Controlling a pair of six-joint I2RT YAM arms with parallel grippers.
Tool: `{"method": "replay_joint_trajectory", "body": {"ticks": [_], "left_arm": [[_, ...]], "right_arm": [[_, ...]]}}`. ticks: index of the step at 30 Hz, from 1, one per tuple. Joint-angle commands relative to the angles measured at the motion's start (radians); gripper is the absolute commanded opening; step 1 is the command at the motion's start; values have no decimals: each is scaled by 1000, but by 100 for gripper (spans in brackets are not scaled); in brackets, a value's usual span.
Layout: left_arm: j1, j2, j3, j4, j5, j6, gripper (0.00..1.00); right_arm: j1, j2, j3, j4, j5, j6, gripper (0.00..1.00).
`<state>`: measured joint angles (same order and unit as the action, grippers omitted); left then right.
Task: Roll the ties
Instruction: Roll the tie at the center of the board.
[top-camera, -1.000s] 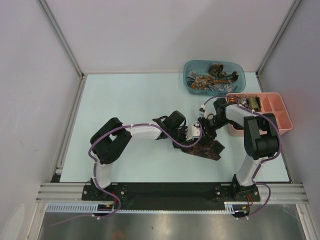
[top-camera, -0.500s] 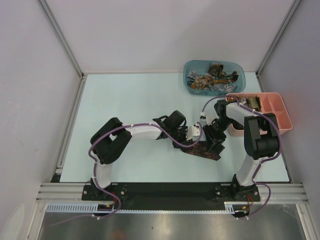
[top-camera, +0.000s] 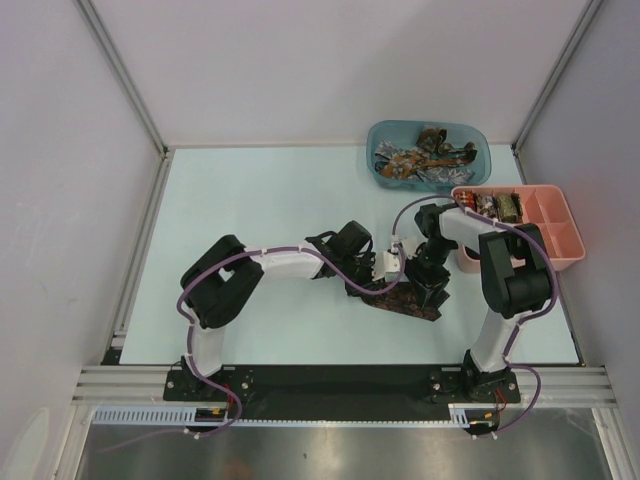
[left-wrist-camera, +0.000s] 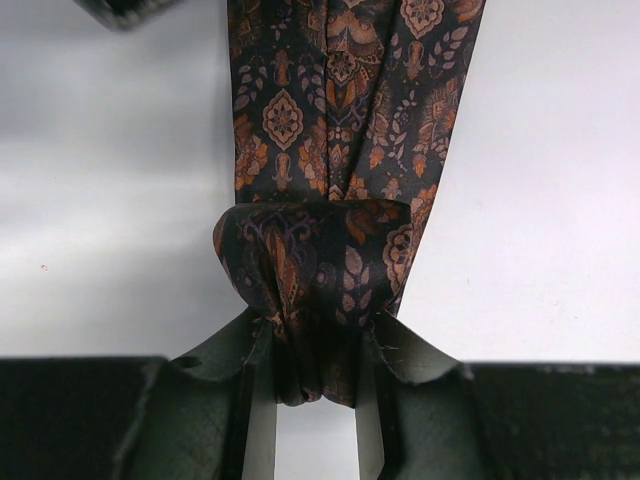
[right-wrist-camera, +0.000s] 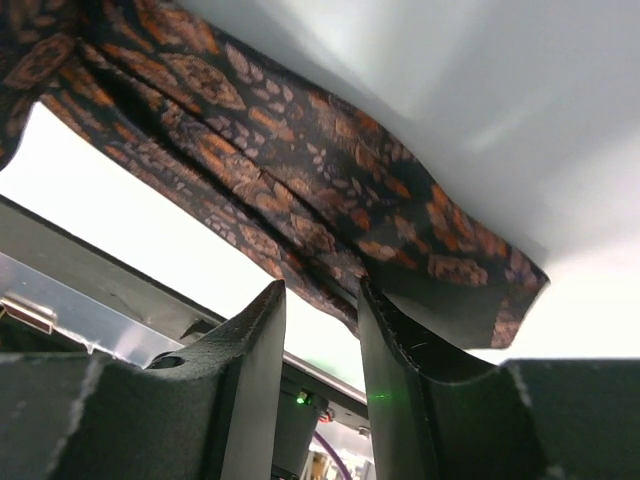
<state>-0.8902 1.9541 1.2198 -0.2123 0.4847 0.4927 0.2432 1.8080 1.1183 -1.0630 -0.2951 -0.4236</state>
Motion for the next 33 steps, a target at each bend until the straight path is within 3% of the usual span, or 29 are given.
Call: {"method": "replay_joint_trajectory", "body": {"ticks": [1,6,9,10,13,33], "left_arm": [[5,12,0,-107,-51,26,18],[5,16,3,-107,-51,29,18],[7,17,6,-105,-52,27,18],[7,17,6,-107,-52,29,18],[10,16,1,-107,-49,27,18],[16,17,-6,-114,-34,50,15]], "right_arm": [[19,40,-3,-2,43,-14,39],[28,53,0,-11,40,-18,35],[36,51,-2,-5,47,-18,22],[36,50,-3,-3,51,-18,12],[36,36,0,-8,59,-18,0],[36,90,216,-149,36,-50,3]]}}
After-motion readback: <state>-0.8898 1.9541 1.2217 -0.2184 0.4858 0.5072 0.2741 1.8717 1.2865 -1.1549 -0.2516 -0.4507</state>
